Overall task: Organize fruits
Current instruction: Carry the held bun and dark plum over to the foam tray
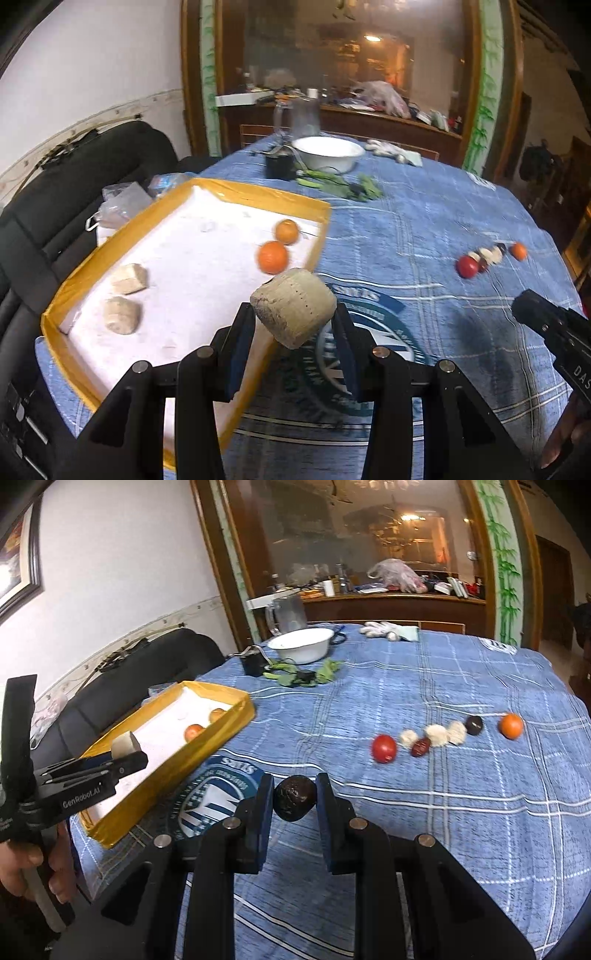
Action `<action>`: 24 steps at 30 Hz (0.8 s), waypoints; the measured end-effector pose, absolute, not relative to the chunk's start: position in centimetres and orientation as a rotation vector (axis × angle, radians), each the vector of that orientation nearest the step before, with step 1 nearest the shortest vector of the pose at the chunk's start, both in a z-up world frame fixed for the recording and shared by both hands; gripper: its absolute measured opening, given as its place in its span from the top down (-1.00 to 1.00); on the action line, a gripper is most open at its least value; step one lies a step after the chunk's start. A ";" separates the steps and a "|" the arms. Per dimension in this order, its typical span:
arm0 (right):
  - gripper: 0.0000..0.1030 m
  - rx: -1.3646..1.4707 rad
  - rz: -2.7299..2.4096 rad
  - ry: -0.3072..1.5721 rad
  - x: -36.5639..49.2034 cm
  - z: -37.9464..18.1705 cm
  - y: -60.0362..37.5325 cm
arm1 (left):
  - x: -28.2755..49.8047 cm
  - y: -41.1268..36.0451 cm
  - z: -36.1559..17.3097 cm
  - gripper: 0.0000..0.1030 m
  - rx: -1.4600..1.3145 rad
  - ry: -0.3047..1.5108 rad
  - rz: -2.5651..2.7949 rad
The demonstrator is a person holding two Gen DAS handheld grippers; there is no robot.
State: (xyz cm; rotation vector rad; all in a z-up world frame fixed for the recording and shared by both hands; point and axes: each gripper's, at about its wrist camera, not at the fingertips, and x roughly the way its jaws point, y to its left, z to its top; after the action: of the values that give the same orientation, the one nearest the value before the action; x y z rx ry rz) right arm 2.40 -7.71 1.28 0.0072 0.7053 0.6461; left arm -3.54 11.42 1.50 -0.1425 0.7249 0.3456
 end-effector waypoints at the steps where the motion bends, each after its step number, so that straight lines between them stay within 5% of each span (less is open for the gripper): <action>1: 0.53 0.002 0.656 0.704 2.4 1.4 -7.2 | -3.7 12.1 1.6 0.18 -0.150 0.723 0.361; 24: 0.52 -0.108 0.881 0.694 1.7 3.2 5.6 | -5.2 22.6 0.9 0.18 -0.271 0.747 0.608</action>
State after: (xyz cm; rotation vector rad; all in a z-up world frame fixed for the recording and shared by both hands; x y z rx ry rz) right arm 1.70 5.62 3.18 -0.1083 0.6936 0.8813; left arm -5.16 22.57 0.88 -0.2706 0.7471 0.6075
